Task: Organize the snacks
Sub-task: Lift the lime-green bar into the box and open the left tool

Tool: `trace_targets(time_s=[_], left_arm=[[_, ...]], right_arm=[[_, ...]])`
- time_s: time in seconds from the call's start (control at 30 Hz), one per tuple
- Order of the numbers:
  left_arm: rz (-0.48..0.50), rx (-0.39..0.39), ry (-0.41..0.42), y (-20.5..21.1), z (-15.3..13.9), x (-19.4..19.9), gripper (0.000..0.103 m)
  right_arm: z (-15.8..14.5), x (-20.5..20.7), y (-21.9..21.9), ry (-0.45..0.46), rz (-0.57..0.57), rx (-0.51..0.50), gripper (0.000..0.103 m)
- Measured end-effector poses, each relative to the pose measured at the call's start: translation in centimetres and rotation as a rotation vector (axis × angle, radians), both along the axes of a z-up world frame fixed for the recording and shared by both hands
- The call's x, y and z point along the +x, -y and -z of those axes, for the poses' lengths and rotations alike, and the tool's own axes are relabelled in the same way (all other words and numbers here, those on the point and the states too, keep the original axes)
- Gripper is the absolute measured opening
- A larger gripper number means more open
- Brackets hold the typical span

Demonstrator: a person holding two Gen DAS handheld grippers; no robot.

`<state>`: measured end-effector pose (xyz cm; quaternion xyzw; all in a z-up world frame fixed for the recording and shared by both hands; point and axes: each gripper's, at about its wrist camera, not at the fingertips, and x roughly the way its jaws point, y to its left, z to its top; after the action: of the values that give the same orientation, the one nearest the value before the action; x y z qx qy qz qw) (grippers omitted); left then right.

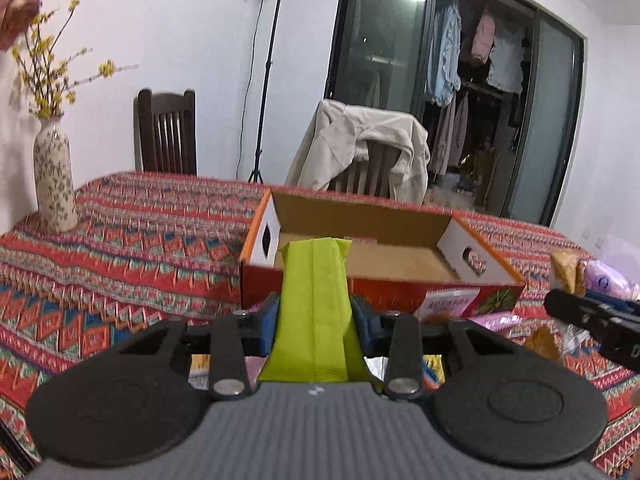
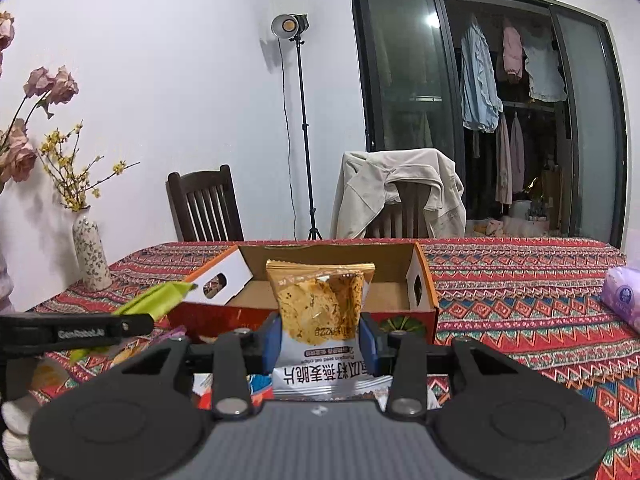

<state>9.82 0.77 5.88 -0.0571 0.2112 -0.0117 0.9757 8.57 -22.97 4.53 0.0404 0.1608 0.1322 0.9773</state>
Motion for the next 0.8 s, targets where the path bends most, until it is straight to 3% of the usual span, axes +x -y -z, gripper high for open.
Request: trace_targets(time_s=[0.4, 0.8], left_arm=[[0.003, 0.023, 0.095, 1.4, -5.1, 2.8, 0.038], [-0.028, 0.046, 0.055, 2.7, -5.8, 12.2, 0.039]], right_arm=[[-2.6, 4.3, 0.3, 0.030, 0.008, -0.014, 0.039], [-4.5, 13.1, 0.1, 0.022, 0.017, -0.023, 0.039]])
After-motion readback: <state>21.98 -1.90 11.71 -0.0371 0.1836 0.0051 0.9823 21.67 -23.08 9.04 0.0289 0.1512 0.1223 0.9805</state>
